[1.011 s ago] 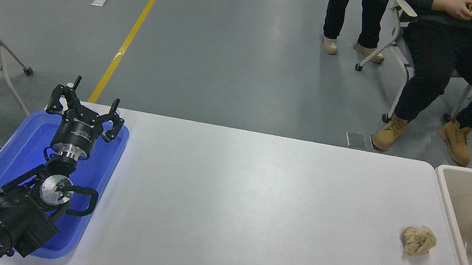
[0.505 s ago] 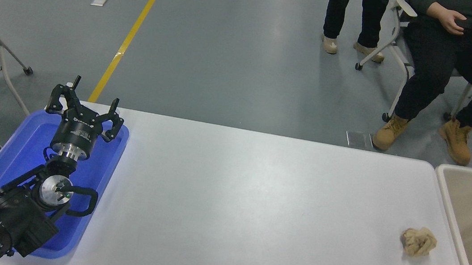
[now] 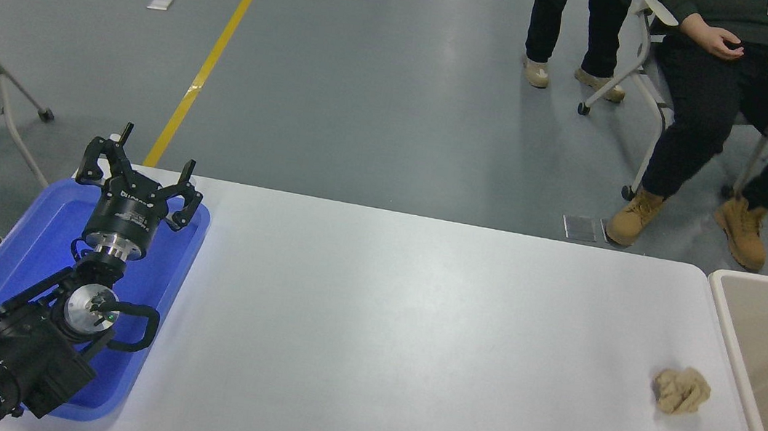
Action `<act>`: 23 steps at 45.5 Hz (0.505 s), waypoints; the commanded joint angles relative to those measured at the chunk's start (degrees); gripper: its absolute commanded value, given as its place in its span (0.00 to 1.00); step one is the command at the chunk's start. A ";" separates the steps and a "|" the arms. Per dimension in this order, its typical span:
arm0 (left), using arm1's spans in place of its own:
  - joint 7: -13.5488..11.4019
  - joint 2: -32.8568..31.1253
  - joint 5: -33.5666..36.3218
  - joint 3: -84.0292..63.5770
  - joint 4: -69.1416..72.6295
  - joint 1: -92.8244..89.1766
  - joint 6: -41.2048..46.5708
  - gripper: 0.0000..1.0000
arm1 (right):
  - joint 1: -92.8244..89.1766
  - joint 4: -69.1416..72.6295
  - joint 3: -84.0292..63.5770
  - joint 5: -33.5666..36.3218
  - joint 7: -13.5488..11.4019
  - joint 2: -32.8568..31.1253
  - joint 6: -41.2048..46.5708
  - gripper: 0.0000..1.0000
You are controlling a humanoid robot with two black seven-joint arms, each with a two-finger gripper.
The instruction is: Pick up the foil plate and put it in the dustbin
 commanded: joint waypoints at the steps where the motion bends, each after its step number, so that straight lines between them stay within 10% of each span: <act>1: 0.00 -0.01 0.01 0.00 0.00 -0.01 0.00 1.00 | 13.44 12.92 -9.30 0.14 0.01 5.18 6.54 1.00; 23: 0.00 -0.01 0.01 0.00 0.00 0.08 0.00 1.00 | 26.54 29.80 -9.66 0.23 0.01 13.01 23.42 1.00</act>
